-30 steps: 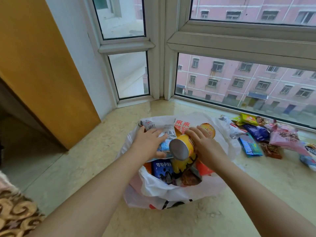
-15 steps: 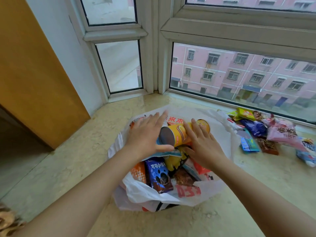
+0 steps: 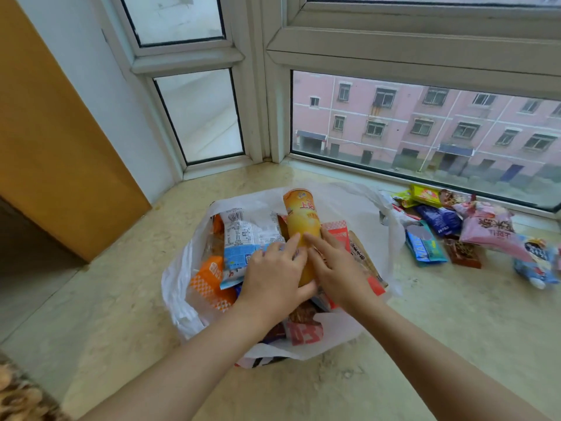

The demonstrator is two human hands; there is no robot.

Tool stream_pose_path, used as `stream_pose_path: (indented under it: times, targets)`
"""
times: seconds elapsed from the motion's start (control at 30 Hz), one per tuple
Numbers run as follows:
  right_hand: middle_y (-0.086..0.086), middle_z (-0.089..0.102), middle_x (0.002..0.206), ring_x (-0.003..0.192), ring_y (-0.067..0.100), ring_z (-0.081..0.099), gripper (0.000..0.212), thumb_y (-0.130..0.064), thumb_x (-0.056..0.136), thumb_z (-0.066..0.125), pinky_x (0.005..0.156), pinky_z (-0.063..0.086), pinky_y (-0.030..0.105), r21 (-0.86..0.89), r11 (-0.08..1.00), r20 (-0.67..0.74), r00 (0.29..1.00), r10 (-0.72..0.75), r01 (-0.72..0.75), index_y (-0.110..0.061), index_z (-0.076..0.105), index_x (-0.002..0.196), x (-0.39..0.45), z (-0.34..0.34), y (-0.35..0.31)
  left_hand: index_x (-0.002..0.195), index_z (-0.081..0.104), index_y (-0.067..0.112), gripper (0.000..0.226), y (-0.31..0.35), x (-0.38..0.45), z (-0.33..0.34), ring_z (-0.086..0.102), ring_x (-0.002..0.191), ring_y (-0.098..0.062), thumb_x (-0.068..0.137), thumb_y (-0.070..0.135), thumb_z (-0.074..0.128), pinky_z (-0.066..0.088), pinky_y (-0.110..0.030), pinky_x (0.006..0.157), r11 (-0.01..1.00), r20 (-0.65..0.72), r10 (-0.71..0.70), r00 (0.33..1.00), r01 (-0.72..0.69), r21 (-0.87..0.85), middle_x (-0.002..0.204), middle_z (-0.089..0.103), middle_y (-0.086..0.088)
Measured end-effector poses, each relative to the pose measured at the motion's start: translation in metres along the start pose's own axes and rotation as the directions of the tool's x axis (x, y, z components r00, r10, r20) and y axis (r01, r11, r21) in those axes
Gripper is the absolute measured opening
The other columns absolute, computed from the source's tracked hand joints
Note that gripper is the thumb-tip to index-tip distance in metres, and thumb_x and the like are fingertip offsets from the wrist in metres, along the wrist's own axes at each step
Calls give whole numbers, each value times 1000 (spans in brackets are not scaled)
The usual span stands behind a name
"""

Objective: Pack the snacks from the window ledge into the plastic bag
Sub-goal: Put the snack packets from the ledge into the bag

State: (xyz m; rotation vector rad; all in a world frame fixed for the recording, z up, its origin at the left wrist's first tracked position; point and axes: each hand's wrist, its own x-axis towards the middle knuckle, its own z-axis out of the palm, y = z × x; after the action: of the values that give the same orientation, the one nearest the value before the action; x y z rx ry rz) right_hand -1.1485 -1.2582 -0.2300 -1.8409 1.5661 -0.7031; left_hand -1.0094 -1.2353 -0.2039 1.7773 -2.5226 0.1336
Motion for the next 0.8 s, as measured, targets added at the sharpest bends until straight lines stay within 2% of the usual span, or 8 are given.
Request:
stream_pose_path:
  times: [0.03, 0.1, 0.2, 0.37, 0.47, 0.57, 0.7, 0.8]
  targets:
    - [-8, 17, 159, 141, 14, 26, 43, -38, 101, 36, 107, 31, 35, -20, 1000, -2, 1000, -14, 14, -36, 38, 144, -2, -2, 3, 152, 22, 22, 77, 2, 2, 1, 28, 141, -33, 89, 66, 35, 32, -47, 106, 998, 57, -23, 998, 20, 53, 160, 15, -5]
    - [-9, 15, 159, 142, 13, 24, 46, -40, 101, 34, 107, 31, 34, -53, 998, -11, 999, -38, 37, -36, 31, 147, -7, -8, 9, 153, -11, 21, 91, 7, 8, 5, -5, 147, -33, 89, 71, 29, 9, -52, 116, 992, 151, -39, 988, 21, 121, 158, -21, -5]
    - [-8, 17, 159, 142, 15, 27, 49, -44, 100, 33, 107, 36, 38, -200, 977, -5, 997, -83, 81, -35, 28, 148, -16, -17, 20, 147, -26, 22, 98, 19, 12, 10, -20, 145, -29, 85, 76, 28, -3, -53, 116, 989, 183, -37, 982, 9, 149, 146, -39, -2]
    - [-3, 19, 159, 142, 19, 26, 53, -44, 99, 37, 102, 38, 34, -375, 917, -21, 988, -155, 136, -30, 26, 149, -27, -36, 31, 148, -23, 20, 95, 45, 17, 13, -14, 147, -25, 88, 70, 32, -1, -50, 117, 988, 178, -63, 982, 36, 153, 157, -24, -3]
    - [4, 38, 150, 131, 21, 44, 49, -36, 94, 49, 85, 50, 31, -431, 879, -45, 969, -244, 202, -23, 42, 141, -36, -43, 41, 150, -18, 20, 86, 56, 23, 15, 4, 148, -24, 94, 58, 35, 13, -43, 117, 995, 197, -75, 977, 61, 78, 161, -8, -6]
    - [10, 57, 134, 116, 24, 59, 53, -26, 75, 70, 68, 56, 30, -500, 827, -43, 946, -321, 258, -16, 59, 125, -47, -52, 54, 150, -18, 27, 80, 66, 31, 22, 15, 146, -28, 96, 57, 33, 23, -39, 115, 997, 173, -75, 982, 76, 0, 160, 0, -14]
    - [16, 55, 134, 123, 30, 52, 54, -17, 70, 73, 92, 50, 35, -601, 734, -57, 899, -435, 316, -6, 62, 123, -54, -64, 74, 148, -22, 29, 84, 81, 41, 23, 2, 147, -35, 91, 66, 28, 9, -46, 118, 992, 121, -121, 985, 115, 51, 159, -10, -17]
    - [17, 47, 142, 128, 33, 48, 57, -17, 76, 66, 100, 46, 43, -631, 709, -44, 898, -437, 315, -7, 55, 131, -63, -71, 91, 152, -9, 22, 92, 98, 40, 24, 8, 147, -35, 88, 64, 41, 16, -49, 116, 995, -8, -33, 999, 34, 95, 160, 0, -15]
